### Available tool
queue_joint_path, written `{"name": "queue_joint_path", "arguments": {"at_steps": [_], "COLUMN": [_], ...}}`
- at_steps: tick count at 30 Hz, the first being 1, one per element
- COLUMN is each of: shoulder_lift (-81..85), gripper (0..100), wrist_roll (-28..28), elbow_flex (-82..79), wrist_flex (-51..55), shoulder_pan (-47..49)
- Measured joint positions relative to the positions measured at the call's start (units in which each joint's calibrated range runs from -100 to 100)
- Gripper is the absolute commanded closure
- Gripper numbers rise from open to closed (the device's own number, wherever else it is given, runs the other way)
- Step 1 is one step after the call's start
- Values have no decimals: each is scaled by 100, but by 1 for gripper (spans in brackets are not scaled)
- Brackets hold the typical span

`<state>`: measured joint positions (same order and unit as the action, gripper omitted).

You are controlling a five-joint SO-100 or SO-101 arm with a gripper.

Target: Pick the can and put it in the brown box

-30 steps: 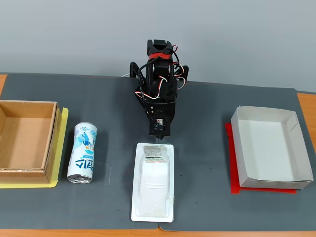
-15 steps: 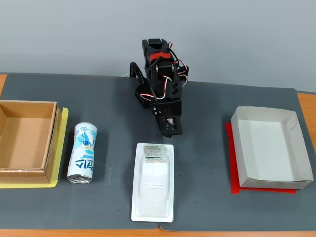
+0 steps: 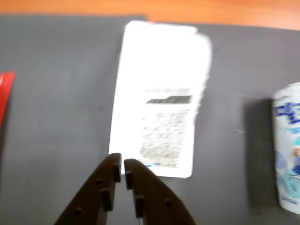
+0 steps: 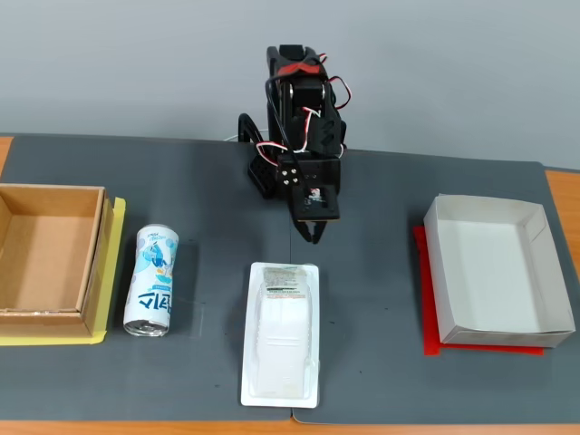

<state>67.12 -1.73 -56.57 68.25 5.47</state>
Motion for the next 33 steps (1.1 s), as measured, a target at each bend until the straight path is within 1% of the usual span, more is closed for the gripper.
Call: {"name": "queue_joint_path", "arguments": {"at_steps": [2,6,10,14,18,23,30,33], "shoulder_lift": [-338,-879,-1293,-1699,-2291,-3356,-4691,-5089], "gripper": [99,99,99,99,99,98,98,91], "wrist_roll": [24,405,947,1621,2012,2291,2383,2496], "elbow_flex": [481,1278,1541,1759,2167,2892,3735,3871], "wrist_flex": [0,0,0,0,0,0,0,-17], "shoulder_pan": [-296,-880,-1478,-2069,-2542,-2905,-3149,-3296]}}
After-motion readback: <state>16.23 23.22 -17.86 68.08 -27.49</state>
